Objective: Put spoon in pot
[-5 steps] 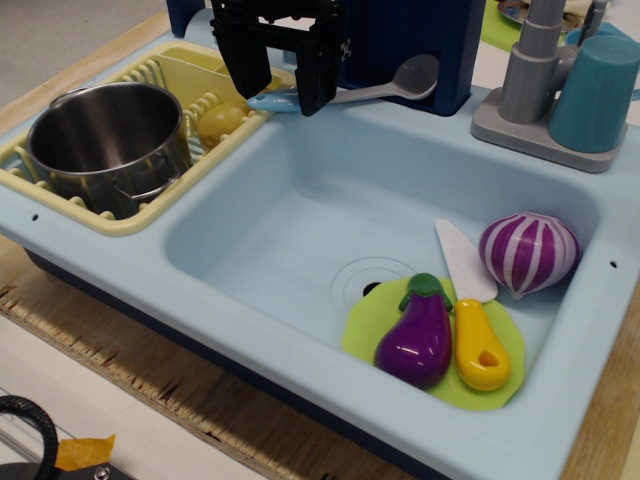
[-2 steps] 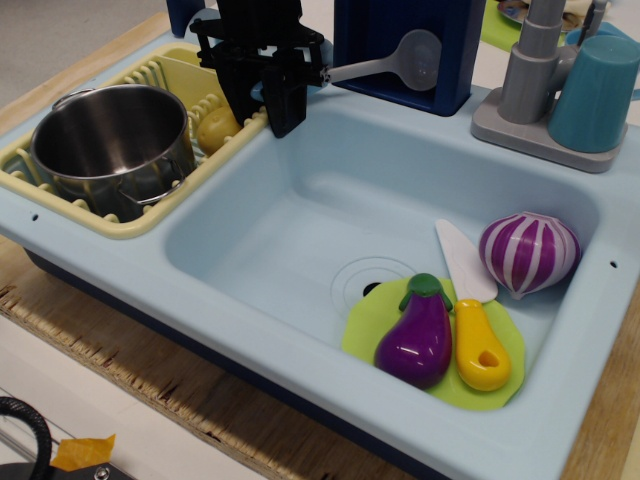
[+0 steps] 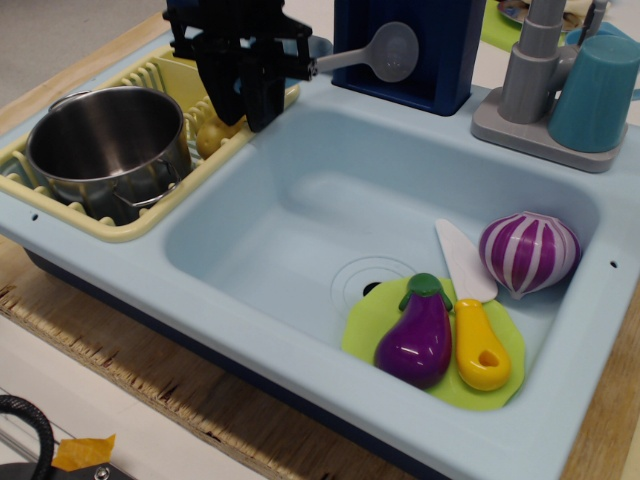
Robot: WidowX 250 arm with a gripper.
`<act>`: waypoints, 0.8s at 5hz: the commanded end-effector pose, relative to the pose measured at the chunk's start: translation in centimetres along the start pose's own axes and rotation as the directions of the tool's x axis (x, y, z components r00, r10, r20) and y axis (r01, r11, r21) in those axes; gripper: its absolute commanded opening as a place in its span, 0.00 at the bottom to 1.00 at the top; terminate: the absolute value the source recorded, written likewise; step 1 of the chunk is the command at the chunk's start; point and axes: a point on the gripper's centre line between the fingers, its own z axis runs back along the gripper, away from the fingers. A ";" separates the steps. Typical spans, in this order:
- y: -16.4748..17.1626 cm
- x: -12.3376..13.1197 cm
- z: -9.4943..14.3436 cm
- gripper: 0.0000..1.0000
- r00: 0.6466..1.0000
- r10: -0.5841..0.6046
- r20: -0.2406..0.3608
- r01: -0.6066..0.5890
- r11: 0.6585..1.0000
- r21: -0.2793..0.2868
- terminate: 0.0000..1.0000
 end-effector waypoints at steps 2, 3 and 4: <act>0.7 -0.3 2.6 0.00 0.994 0.095 0.060 -0.097 0.995 0.035 0.00; 2.0 -2.2 4.5 0.00 0.972 0.233 0.025 -0.234 0.967 0.100 0.00; 2.4 -5.0 5.7 0.00 0.928 0.370 0.042 -0.372 0.920 0.122 0.00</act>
